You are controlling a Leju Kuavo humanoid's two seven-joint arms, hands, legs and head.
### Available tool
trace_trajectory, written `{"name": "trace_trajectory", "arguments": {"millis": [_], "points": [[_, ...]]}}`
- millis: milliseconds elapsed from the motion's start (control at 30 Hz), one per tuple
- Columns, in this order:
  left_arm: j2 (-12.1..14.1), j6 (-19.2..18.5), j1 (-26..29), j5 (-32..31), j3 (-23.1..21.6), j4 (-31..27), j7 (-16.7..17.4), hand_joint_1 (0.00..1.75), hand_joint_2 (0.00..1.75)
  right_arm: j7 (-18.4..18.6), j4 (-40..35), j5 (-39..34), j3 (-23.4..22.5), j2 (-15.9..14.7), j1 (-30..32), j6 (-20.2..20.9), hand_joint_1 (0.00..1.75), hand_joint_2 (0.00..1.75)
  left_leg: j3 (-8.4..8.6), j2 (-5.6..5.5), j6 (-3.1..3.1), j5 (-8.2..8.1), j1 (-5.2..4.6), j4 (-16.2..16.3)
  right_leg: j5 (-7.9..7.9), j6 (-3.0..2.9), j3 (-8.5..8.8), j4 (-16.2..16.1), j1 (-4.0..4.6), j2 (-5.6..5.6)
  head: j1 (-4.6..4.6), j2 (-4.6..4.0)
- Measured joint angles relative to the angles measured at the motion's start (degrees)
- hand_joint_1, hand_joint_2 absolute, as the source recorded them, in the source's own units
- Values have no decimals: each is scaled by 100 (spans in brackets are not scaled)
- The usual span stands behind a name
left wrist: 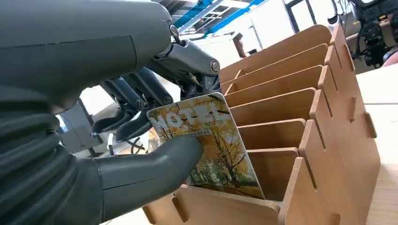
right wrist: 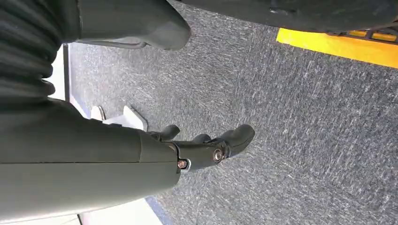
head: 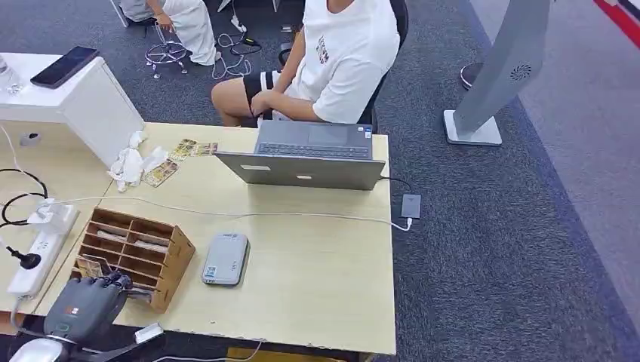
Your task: Pass the card to the sensor for recognition and then transmit it.
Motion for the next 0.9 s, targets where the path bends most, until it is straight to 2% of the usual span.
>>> {"name": "trace_trajectory", "arguments": {"millis": [133,333,400,500,567,633,767,833,900], "points": [[-11,215,11,-105,0,-9,-15,175,175,-20,0,28,0,0,1,2,0,175,0,0,0,0,0,0,0,0,-1,0,0,0,0,0],[-125,1056,63,-656,-28,-438,-74,175,175,-61,0,-28,-2,0,16,17,0,175,-1,0,0,0,0,0,0,0,0,0,-1,-1,0,0],[-164,1417,105,-1061,-61,-691,59,175,175,-74,0,-50,-7,2,22,-22,0,175,-1,0,0,0,0,0,0,0,0,0,-1,0,0,2],[-201,2029,226,-1822,-219,-1177,449,175,175,-77,-2,-120,-48,28,34,-107,0,175,-1,0,0,0,0,1,0,0,-1,-1,-1,0,2,2],[-201,2455,294,-1950,-420,-1496,669,175,175,-77,-4,-144,-72,39,41,-131,0,175,-1,-1,0,0,0,1,0,0,-2,-1,-1,-1,0,0],[-210,2773,368,-1958,-596,-1783,637,175,175,-87,-7,-153,-103,59,43,-153,0,175,-1,0,0,-1,0,1,0,0,-1,-1,0,0,2,0],[-413,2944,443,-1958,-756,-2414,55,175,175,-103,-9,-212,-199,76,48,-149,0,175,-1,-1,0,-1,0,1,0,0,-2,-1,0,-3,0,0],[-507,2970,380,-1954,-826,-2618,126,175,175,-105,-9,-186,-216,76,48,-144,0,175,3,-1,0,-1,0,1,0,0,-9,-1,-1,-3,0,0],[-533,2962,69,-1803,-892,-2614,201,175,175,-103,-7,-48,-219,76,44,-142,0,175,5,-12,2,2,0,2,0,0,-10,-3,-1,-15,-2,2]]}}
